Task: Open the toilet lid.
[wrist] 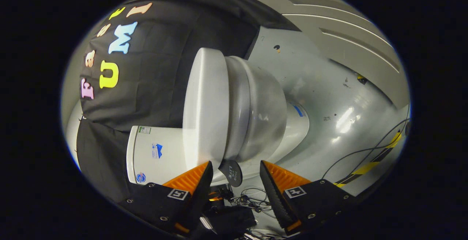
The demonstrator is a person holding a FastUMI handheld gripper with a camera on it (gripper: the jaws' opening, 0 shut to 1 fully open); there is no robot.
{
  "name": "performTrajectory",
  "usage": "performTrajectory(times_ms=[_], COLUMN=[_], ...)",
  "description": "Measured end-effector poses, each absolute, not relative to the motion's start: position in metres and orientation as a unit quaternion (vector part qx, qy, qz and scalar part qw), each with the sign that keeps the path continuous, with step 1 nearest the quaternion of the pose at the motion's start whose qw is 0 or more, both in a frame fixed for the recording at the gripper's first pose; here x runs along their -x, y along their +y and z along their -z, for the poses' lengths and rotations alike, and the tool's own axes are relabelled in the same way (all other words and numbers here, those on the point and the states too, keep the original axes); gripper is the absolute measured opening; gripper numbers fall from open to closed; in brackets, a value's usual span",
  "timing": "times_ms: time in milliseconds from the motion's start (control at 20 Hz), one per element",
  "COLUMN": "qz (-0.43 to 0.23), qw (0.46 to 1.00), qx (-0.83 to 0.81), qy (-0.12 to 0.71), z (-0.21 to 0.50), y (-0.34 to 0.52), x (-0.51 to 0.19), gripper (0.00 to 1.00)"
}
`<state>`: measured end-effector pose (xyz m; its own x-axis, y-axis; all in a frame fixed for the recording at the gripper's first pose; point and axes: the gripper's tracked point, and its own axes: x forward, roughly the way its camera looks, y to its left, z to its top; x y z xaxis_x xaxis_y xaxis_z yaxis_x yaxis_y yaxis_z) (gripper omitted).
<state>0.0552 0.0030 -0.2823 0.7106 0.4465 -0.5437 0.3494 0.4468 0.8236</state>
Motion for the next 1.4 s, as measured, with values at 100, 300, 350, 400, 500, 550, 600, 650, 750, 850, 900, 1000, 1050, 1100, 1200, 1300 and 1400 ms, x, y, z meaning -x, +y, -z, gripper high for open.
performTrajectory(times_ms=[100,300,350,400,500,550,600,650,750,850,900,1000,1050,1100,1200,1300,1400], qz=[-0.038,-0.061,-0.055,-0.053,-0.051,-0.052,-0.053,-0.055,-0.056,-0.057,-0.056,-0.044,-0.042,-0.040,-0.037,-0.034,-0.032], qw=[0.750,0.743,0.748,0.747,0.740,0.736,0.736,0.741,0.752,0.766,0.769,0.781,0.796,0.813,0.831,0.835,0.837], qx=[-0.541,-0.560,-0.553,-0.556,-0.568,-0.573,-0.573,-0.567,-0.556,-0.538,-0.532,-0.515,-0.489,-0.460,-0.432,-0.425,-0.418], qy=[0.378,0.360,0.361,0.359,0.357,0.357,0.357,0.355,0.350,0.348,0.349,0.350,0.354,0.355,0.350,0.347,0.352], z=[0.281,0.272,0.275,0.278,0.276,0.274,0.274,0.273,0.270,0.269,0.270,0.267,0.267,0.266,0.256,0.245,0.239], y=[0.009,0.016,0.011,0.011,0.010,0.010,0.010,0.012,0.012,0.012,0.011,0.012,0.014,0.015,0.017,0.016,0.017], x=[-0.057,-0.063,-0.062,-0.061,-0.062,-0.060,-0.061,-0.061,-0.063,-0.063,-0.064,-0.065,-0.063,-0.061,-0.062,-0.064,-0.062], gripper=[0.70,0.44,0.35,0.29,0.13,0.10,0.09,0.06,0.02,0.00,0.00,0.00,0.00,0.00,0.00,0.00,0.00])
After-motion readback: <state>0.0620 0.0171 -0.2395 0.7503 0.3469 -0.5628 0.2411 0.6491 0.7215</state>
